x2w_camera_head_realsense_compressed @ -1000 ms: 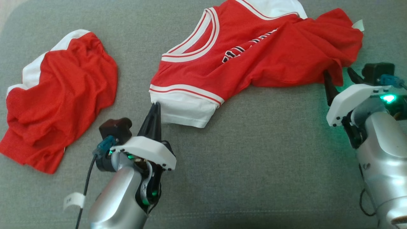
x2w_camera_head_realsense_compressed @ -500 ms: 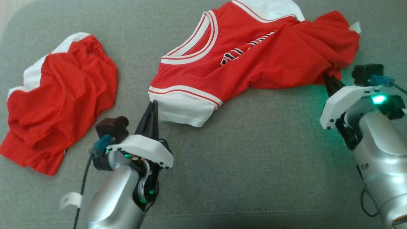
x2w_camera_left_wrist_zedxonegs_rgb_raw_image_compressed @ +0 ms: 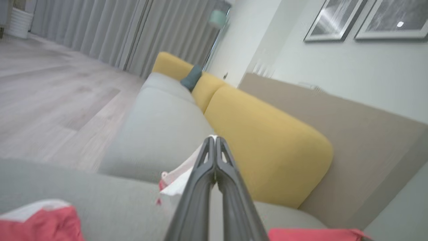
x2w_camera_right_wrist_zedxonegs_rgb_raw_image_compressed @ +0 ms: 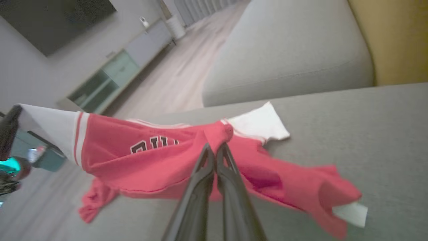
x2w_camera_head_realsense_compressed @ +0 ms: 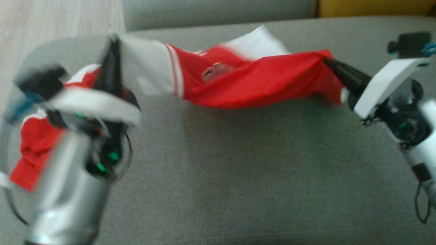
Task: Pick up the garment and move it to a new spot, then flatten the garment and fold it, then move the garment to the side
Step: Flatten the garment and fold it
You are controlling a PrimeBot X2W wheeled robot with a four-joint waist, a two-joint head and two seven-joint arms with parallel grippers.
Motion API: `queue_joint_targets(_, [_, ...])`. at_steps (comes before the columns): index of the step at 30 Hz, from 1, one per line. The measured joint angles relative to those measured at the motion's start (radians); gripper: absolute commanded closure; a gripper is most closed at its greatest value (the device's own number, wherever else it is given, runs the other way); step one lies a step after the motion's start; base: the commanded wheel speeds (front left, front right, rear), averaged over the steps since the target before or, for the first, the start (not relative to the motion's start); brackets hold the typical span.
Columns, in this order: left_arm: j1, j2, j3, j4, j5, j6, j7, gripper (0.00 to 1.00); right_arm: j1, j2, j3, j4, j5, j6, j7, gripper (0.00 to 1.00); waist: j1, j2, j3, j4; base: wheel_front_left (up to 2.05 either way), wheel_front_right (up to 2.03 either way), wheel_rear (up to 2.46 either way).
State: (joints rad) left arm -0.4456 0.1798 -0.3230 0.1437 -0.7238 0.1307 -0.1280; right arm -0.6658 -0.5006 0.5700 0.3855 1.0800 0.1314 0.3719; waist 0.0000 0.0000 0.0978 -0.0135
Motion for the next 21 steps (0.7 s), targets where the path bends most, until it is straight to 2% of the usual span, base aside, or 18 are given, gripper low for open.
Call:
queue_joint_targets(5, [-0.125,0.014,0.086,-0.074,-0.092,0.013,0.091,1.0,-0.004,-0.015,-0.062,-0.076,0.216,0.0,0.077,1.0,0.0,0.0,-0.07,-0.009,0.0,0.0,0.0])
queue_joint_targets(8, [-0.188,0.011,0.14,-0.085,-0.156,0.039,0.132,1.0,-0.017,-0.008,-0.105,-0.074,0.338,0.0,0.149,1.0,0.0,0.0,-0.108,-0.017,0.0,0.0,0.0])
queue_joint_targets(11, [-0.252,0.014,0.179,-0.076,-0.176,0.064,0.145,1.0,-0.057,0.015,-0.165,-0.067,0.424,0.0,0.169,1.0,0.0,0.0,-0.137,-0.026,0.0,0.0,0.0])
queue_joint_targets(15, [-0.305,0.014,0.206,-0.035,-0.198,0.081,0.159,1.0,-0.115,0.033,-0.199,-0.018,0.467,0.0,0.175,1.0,0.0,0.0,-0.169,-0.035,0.0,0.0,0.0])
queue_joint_targets(21, [-0.305,0.01,0.206,0.022,-0.207,0.082,0.173,1.0,-0.127,0.061,-0.22,0.056,0.472,0.0,0.147,1.0,0.0,0.0,-0.207,-0.047,0.0,0.0,0.0])
